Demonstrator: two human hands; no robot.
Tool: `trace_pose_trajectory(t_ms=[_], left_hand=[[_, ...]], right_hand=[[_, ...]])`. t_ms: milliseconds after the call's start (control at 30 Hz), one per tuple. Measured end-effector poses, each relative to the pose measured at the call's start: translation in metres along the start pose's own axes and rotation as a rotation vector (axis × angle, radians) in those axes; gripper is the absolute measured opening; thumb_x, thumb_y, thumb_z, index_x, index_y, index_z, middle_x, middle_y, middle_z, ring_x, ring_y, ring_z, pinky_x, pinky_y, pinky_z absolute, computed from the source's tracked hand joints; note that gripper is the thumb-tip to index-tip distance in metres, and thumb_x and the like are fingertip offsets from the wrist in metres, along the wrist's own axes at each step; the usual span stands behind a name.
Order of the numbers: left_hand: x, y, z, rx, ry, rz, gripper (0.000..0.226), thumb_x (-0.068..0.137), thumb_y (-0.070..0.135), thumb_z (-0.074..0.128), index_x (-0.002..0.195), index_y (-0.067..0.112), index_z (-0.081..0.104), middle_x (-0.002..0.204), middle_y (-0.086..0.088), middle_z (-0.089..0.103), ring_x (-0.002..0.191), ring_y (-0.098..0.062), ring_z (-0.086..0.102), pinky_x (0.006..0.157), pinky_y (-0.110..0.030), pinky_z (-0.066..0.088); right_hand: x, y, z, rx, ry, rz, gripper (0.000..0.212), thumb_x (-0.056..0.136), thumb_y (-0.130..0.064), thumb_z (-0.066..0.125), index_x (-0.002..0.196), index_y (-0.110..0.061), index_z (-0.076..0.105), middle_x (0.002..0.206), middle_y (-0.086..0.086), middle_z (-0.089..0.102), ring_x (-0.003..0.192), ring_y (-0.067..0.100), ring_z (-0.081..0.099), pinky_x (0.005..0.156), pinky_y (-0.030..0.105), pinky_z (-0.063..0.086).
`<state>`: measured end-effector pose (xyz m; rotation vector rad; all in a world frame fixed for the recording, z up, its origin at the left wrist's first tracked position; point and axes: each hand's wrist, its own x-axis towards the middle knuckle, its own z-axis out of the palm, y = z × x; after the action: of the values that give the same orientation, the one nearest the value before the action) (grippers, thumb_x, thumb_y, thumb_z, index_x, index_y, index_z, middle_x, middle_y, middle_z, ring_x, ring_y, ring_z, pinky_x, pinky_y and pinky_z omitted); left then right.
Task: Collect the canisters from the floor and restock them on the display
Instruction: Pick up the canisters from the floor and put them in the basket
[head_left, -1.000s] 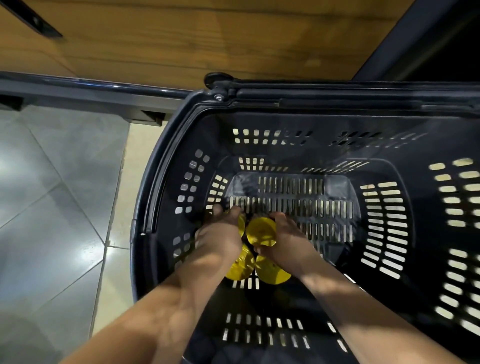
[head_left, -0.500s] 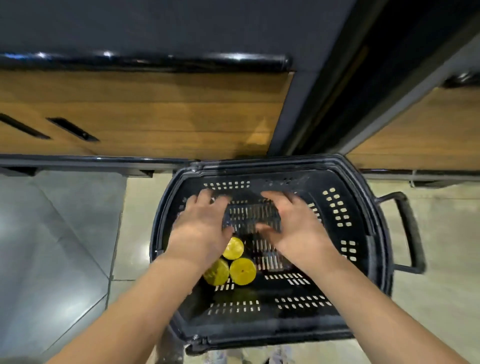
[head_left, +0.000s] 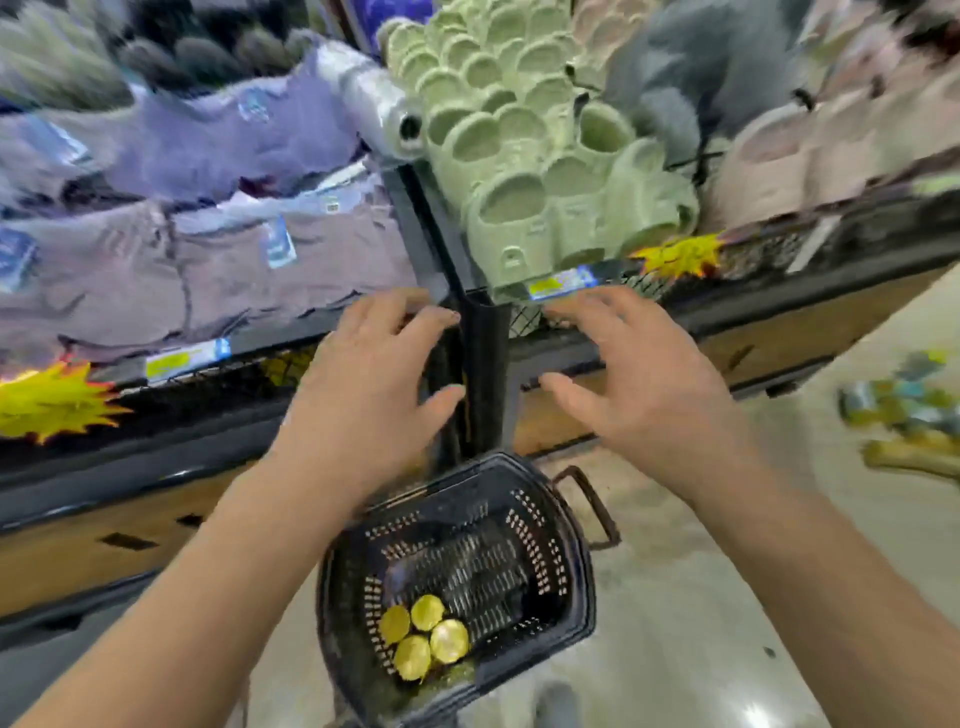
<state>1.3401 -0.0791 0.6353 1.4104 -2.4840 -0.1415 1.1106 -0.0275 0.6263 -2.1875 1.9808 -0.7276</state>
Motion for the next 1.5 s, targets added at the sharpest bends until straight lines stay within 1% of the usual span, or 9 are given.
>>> trace_pose_trajectory(t_ms=[167,433,567,733,867,933,1100,1300,1500], left_hand=[[0.031,0.091,-0.069,-0.067,0.078,0.195,0.063,0.082,0.040,0.078,0.138,0.022,0.055,0.144,-0.008,0.049,0.133,-0.033,0.044,0.109,-0.047,0.039],[0.080,0.265,-0.084,-0.206,0.109,0.516,0.058,0.086,0.048,0.072,0.138,0.030,0.054,0.148,0.001,0.046,0.138,-0.025,0.040,0.111,-0.046,0.039],[0.098,0.348,-0.065,-0.269,0.088,0.680,0.058,0.087,0.049,0.071,0.139,0.032,0.053,0.147,0.005,0.045,0.140,-0.020,0.037,0.114,-0.043,0.036],[0.120,0.439,-0.038,-0.315,0.000,0.853,0.061,0.088,0.049,0.071,0.143,0.033,0.051,0.151,0.008,0.041,0.142,-0.017,0.033,0.116,-0.038,0.033],[0.149,0.508,-0.006,-0.306,-0.070,0.975,0.063,0.088,0.051,0.069,0.145,0.033,0.048,0.153,0.007,0.039,0.144,-0.018,0.029,0.119,-0.038,0.030],[0.164,0.541,0.012,-0.314,-0.098,1.028,0.063,0.087,0.051,0.070,0.144,0.033,0.049,0.152,0.005,0.040,0.143,-0.019,0.030,0.117,-0.041,0.032],[0.218,0.613,0.058,-0.327,-0.152,1.118,0.062,0.089,0.050,0.068,0.145,0.035,0.047,0.154,0.007,0.037,0.143,-0.015,0.027,0.116,-0.033,0.028],[0.309,0.695,0.106,-0.320,-0.223,1.185,0.062,0.090,0.055,0.064,0.145,0.037,0.044,0.155,0.010,0.035,0.144,-0.015,0.026,0.116,-0.039,0.034],[0.369,0.773,0.148,-0.318,-0.286,1.249,0.061,0.089,0.053,0.066,0.144,0.037,0.045,0.154,0.010,0.036,0.142,-0.014,0.026,0.113,-0.031,0.030]], right_hand=[[-0.029,0.010,-0.137,-0.098,0.108,0.096,0.057,0.087,-0.039,0.071,0.140,-0.025,0.054,0.135,-0.003,0.054,0.126,0.020,0.050,0.103,0.042,0.045],[-0.143,0.076,-0.269,-0.205,0.295,0.350,0.057,0.093,-0.047,0.064,0.146,-0.035,0.046,0.142,-0.012,0.045,0.128,0.011,0.046,0.099,0.030,0.044],[-0.196,0.120,-0.303,-0.242,0.399,0.486,0.053,0.092,-0.046,0.065,0.142,-0.034,0.050,0.137,-0.012,0.049,0.125,0.012,0.049,0.095,0.030,0.046],[-0.245,0.169,-0.334,-0.301,0.425,0.672,0.051,0.092,-0.046,0.067,0.140,-0.036,0.051,0.137,-0.017,0.049,0.124,0.008,0.048,0.085,0.023,0.037],[-0.278,0.215,-0.352,-0.303,0.444,0.780,0.052,0.090,-0.047,0.069,0.138,-0.034,0.052,0.134,-0.013,0.051,0.121,0.012,0.053,0.096,0.032,0.048],[-0.289,0.238,-0.361,-0.326,0.442,0.835,0.052,0.091,-0.049,0.068,0.138,-0.035,0.052,0.134,-0.014,0.051,0.120,0.011,0.054,0.096,0.036,0.050],[-0.293,0.313,-0.381,-0.392,0.430,0.919,0.052,0.091,-0.050,0.067,0.139,-0.034,0.052,0.137,-0.014,0.051,0.124,0.010,0.051,0.096,0.028,0.046],[-0.266,0.416,-0.407,-0.415,0.408,1.010,0.051,0.091,-0.047,0.068,0.138,-0.031,0.054,0.137,-0.011,0.053,0.123,0.013,0.054,0.096,0.029,0.046],[-0.257,0.500,-0.427,-0.427,0.387,1.101,0.049,0.092,-0.045,0.068,0.137,-0.030,0.055,0.134,-0.007,0.056,0.119,0.017,0.056,0.093,0.033,0.048]])
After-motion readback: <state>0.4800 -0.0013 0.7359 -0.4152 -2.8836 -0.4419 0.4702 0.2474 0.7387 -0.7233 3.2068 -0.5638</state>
